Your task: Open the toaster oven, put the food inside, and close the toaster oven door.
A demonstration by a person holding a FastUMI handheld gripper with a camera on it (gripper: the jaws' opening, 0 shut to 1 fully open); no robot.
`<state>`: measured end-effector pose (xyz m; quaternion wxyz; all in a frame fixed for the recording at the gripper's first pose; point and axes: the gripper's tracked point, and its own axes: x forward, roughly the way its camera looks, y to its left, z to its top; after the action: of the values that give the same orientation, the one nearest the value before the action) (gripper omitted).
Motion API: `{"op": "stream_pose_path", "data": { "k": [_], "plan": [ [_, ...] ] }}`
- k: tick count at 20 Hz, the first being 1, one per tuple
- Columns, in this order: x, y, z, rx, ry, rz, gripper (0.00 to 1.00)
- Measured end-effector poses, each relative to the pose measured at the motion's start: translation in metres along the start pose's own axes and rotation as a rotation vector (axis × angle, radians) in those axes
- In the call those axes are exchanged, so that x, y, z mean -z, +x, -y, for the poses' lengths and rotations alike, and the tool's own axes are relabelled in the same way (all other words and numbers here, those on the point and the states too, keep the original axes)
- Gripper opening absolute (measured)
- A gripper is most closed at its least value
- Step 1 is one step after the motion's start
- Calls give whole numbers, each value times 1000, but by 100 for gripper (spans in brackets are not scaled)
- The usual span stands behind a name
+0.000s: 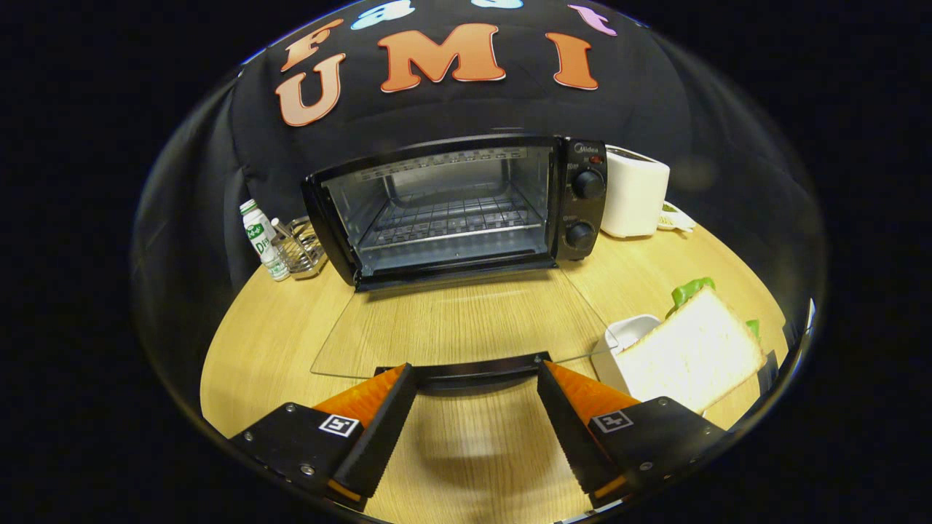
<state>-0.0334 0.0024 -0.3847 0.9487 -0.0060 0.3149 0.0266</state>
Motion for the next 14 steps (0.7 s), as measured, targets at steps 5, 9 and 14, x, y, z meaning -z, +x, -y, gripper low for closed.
{"op": "stream_pose_path", "data": {
  "k": [5,9,14],
  "plan": [
    [-34,-20,11,-63,47,13,100],
    [-58,-40,45,-126,28,-47,100],
    [-75,-52,126,-149,-2,-149,99]
  ]
}}
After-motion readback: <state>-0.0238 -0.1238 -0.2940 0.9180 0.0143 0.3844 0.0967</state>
